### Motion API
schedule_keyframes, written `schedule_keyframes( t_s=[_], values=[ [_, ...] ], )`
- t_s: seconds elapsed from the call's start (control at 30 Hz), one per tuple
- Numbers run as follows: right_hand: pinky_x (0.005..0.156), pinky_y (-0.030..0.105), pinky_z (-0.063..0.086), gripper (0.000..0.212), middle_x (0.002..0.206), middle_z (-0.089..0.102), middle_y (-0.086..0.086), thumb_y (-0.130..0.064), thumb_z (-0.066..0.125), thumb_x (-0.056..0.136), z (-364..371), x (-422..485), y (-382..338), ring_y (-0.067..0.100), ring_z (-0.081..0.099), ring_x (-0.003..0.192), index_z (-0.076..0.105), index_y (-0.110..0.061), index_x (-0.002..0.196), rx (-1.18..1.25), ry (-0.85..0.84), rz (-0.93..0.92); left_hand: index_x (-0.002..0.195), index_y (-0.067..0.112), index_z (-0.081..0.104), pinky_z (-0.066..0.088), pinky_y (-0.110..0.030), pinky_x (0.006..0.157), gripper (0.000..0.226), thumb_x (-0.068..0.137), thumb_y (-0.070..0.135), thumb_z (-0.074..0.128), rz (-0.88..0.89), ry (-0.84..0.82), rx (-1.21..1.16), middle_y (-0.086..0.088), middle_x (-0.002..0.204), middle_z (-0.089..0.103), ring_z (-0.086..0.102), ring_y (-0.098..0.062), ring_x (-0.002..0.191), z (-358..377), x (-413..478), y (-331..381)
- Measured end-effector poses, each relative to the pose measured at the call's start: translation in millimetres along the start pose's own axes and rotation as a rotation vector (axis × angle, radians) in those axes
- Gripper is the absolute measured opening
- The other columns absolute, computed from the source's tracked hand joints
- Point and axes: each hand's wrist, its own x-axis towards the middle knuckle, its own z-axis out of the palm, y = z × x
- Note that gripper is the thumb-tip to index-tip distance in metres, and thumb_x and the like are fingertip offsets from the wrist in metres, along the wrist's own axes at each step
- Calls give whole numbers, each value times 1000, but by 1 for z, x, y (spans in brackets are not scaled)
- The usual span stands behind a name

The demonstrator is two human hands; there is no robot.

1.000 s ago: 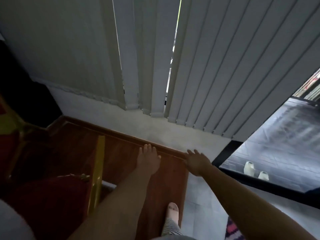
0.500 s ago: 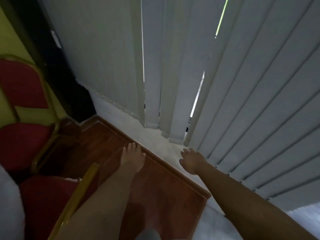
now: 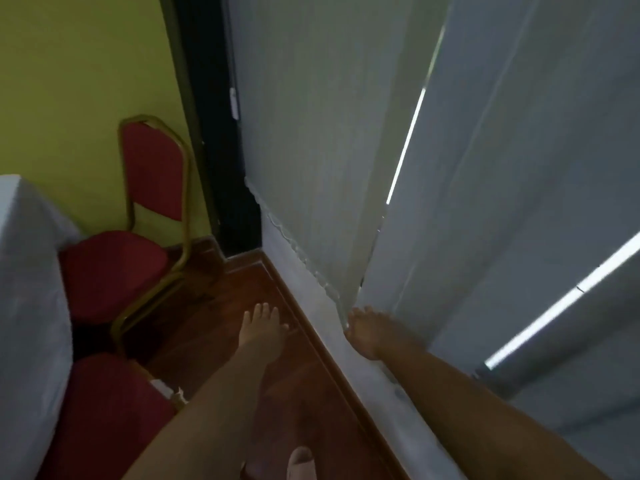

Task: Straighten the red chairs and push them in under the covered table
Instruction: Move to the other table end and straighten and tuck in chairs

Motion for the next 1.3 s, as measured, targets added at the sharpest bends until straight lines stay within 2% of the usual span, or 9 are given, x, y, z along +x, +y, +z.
schedule_keyframes(
  t_s=[0.1, 0.2, 0.3, 0.47, 0.63, 0.83, 0.97, 1.17, 1.3],
  values=[
    [103, 42, 34, 46, 142, 43, 16, -34, 30, 98, -28, 65, 4, 33, 42, 127, 44, -5, 131, 0, -48, -38, 150, 10, 11, 3, -44, 120, 57, 101, 38, 21, -65, 6, -34, -11, 160, 5, 1, -25, 148, -22, 48, -9],
    [102, 42, 38, 48, 139, 47, 14, -37, 30, 98, -55, 128, 1, 31, 46, 123, 44, -8, 132, 19, -15, -55, 150, 12, 12, 4, -43, 120, 56, 101, 37, 22, -125, 69, -56, -10, 160, 7, 3, -24, 148, -49, 89, -26],
    [107, 46, 33, 51, 146, 39, 13, -38, 26, 98, -72, 176, -16, 32, 38, 131, 39, -8, 137, 7, -67, -129, 150, 12, 12, 4, -43, 120, 56, 101, 37, 22, -186, 40, -97, -10, 160, 6, 2, -24, 148, -64, 115, -50],
    [114, 47, 23, 56, 156, 23, 12, -39, 24, 100, -108, 269, -64, 32, 19, 143, 28, -8, 146, -76, -63, -290, 151, 12, 9, 4, -44, 121, 58, 101, 38, 20, -350, 15, -171, -11, 160, 2, -1, -26, 148, -84, 159, -111],
    [113, 47, 26, 54, 155, 27, 11, -40, 26, 100, -147, 371, -109, 30, 25, 141, 31, -11, 145, -145, -41, -434, 151, 11, 8, 3, -43, 121, 59, 101, 40, 20, -506, 27, -253, -12, 160, 2, -2, -26, 148, -103, 208, -169],
    [118, 47, 14, 57, 161, 9, 9, -39, 21, 102, -213, 490, -143, 31, 7, 147, 16, -10, 150, -251, -66, -529, 151, 10, 8, 5, -44, 120, 60, 101, 40, 20, -598, 73, -321, -13, 160, 4, 0, -27, 147, -141, 285, -216],
    [117, 47, 12, 57, 161, 8, 9, -37, 22, 102, -245, 558, -167, 31, 7, 147, 14, -10, 151, -266, -64, -575, 151, 10, 9, 5, -44, 120, 59, 101, 40, 21, -621, 141, -360, -12, 160, 4, 0, -27, 148, -167, 325, -246],
    [117, 47, 9, 58, 161, 6, 9, -38, 23, 102, -282, 636, -207, 30, 6, 147, 12, -10, 151, -279, -93, -631, 151, 10, 6, 5, -44, 120, 61, 100, 41, 22, -766, 159, -414, -13, 160, 3, -1, -27, 147, -184, 364, -302],
    [117, 47, 10, 59, 161, 7, 8, -40, 23, 102, -316, 689, -240, 28, 6, 147, 14, -10, 151, -236, -68, -669, 150, 9, 5, 5, -45, 120, 61, 101, 40, 22, -794, 174, -404, -13, 160, 3, 0, -28, 147, -203, 406, -335]
  ],
)
